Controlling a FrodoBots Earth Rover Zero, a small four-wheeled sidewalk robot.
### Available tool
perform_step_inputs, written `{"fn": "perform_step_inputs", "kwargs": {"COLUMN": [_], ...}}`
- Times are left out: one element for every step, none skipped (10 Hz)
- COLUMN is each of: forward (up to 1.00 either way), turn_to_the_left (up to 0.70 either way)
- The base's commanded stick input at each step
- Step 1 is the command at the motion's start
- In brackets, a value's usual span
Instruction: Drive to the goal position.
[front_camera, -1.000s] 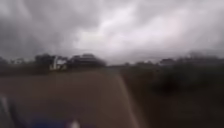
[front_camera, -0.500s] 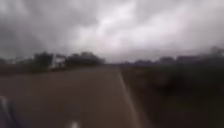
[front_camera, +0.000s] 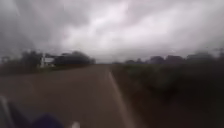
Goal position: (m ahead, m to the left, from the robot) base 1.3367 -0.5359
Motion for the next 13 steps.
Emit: {"fn": "perform_step_inputs", "kwargs": {"forward": [0.85, 0.85, 0.85, 0.85, 0.85, 0.85, 0.85, 0.85, 0.85, 0.85, 0.85, 0.85, 0.85], "turn_to_the_left": [-0.34, -0.25, -0.14, -0.03, 0.00, 0.00, 0.00, 0.00, 0.00, 0.00, 0.00, 0.00, 0.00]}}
